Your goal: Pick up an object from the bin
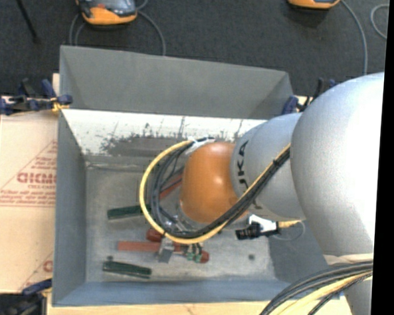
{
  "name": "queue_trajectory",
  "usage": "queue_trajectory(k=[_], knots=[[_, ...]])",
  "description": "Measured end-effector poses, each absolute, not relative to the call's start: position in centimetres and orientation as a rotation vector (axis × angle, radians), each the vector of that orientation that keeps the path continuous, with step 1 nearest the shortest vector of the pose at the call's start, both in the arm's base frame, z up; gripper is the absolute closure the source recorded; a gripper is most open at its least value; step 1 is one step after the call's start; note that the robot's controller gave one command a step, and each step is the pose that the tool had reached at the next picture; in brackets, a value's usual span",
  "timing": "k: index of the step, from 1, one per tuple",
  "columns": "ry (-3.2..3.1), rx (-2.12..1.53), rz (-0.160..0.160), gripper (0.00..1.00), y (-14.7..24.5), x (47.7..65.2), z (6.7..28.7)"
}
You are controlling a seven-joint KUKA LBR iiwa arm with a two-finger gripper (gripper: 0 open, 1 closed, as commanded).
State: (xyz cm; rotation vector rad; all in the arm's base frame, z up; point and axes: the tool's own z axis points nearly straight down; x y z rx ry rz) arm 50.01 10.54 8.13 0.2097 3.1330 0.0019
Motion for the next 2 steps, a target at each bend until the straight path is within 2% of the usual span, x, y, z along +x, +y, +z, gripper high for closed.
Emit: queue_trajectory(k=[2], knots=[[3.138, 0.212, 0.000, 1.00, 10.50, 49.91, 9.13]])
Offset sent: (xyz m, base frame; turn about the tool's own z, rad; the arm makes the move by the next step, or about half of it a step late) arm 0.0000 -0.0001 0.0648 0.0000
